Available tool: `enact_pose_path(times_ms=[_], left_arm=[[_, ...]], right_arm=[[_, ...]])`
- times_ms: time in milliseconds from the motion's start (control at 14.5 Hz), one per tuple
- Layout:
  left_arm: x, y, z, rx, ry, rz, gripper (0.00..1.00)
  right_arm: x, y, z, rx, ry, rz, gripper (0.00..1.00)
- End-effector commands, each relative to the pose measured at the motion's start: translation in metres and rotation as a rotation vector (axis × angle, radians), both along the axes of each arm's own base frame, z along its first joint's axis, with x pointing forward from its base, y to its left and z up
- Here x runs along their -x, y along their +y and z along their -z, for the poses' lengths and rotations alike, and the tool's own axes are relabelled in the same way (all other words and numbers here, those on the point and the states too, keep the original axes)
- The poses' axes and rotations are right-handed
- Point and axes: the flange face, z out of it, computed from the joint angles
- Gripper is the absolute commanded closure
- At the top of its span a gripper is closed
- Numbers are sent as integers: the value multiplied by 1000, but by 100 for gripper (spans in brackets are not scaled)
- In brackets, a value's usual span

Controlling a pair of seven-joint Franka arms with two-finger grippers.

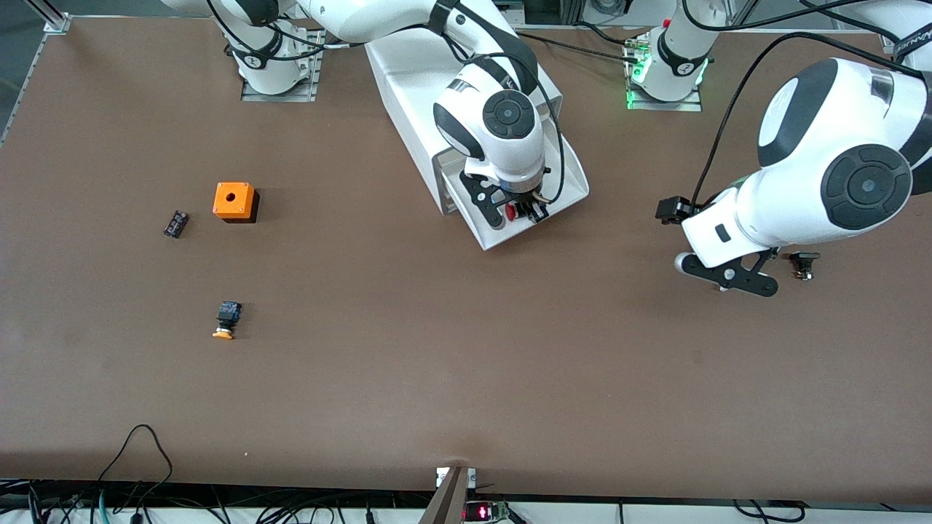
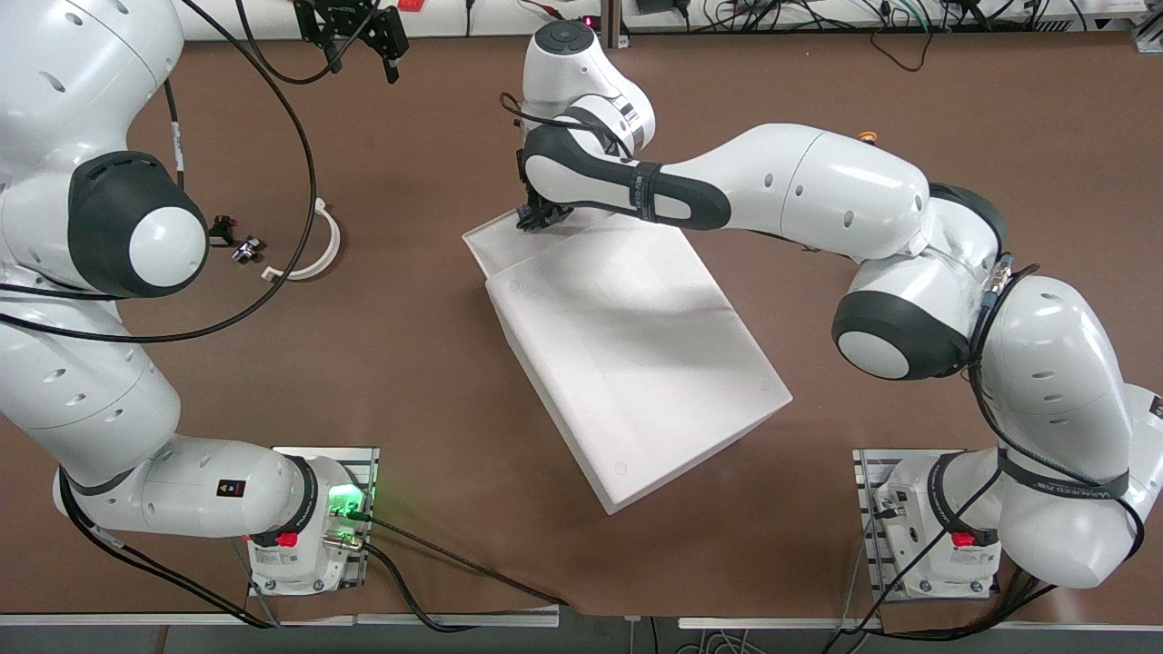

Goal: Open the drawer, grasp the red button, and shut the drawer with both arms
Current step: 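Grasp the red mushroom button in the drawer with the right gripper, then lift the red button out of the drawer with the right gripper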

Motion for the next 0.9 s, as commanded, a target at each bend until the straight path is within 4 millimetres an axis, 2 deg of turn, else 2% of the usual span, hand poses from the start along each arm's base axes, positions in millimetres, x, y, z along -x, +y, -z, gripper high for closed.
enact_pose_path(times_ms=[0, 69, 138, 276, 414, 690, 828], left_arm=[[-6, 3, -2, -22, -43, -63, 0], [-11, 17, -2, -10, -57, -89, 0], [-11, 22, -1, -3, -51, -105, 0], [0, 23, -1, -25, -37, -145, 0], [6, 20, 0, -32, -31, -147, 0], [3, 18, 0, -29, -51, -162, 0], [6, 11, 7, -64, -41, -271, 0]], right_arm=[[1, 4, -10, -12, 7, 19, 100], [-1, 2, -14, -9, 7, 15, 100], [-4, 1, -29, -19, -2, 9, 100], [-12, -6, -55, -28, -16, -46, 100], [-30, -28, -81, -31, -33, -119, 100], [-83, -101, -114, -19, -50, -319, 100], [-115, -151, -130, -19, -58, -433, 100]])
